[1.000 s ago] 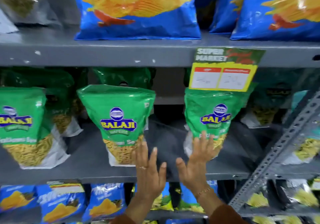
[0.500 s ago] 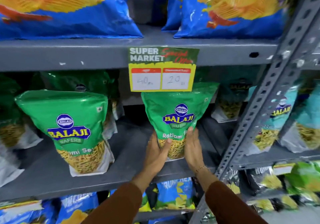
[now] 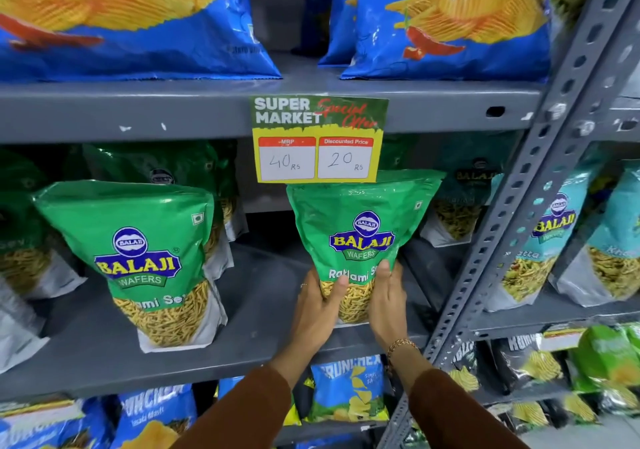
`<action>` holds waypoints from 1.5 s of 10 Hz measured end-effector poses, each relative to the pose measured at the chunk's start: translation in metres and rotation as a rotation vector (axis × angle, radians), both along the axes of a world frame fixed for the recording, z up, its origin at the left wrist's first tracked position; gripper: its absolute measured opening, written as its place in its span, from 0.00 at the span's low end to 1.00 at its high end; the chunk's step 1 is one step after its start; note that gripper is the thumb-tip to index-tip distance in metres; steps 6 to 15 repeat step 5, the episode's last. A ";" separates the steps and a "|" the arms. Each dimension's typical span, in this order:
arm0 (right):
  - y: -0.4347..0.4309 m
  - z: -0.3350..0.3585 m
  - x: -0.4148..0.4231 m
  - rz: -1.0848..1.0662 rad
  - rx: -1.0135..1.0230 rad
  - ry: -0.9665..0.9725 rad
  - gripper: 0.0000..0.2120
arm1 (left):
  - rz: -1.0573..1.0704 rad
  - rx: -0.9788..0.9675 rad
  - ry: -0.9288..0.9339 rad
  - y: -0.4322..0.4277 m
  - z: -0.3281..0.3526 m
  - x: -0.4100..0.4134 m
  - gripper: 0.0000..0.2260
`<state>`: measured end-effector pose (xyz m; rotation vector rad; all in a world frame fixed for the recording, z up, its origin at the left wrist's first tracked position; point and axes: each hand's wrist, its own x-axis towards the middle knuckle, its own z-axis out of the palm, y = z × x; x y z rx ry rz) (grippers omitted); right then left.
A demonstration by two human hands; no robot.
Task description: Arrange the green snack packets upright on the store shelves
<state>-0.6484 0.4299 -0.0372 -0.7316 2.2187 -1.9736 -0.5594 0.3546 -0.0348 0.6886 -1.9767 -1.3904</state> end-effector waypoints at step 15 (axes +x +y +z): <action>0.032 -0.007 0.044 -0.130 0.103 0.111 0.32 | 0.088 -0.214 -0.062 0.019 -0.011 0.040 0.37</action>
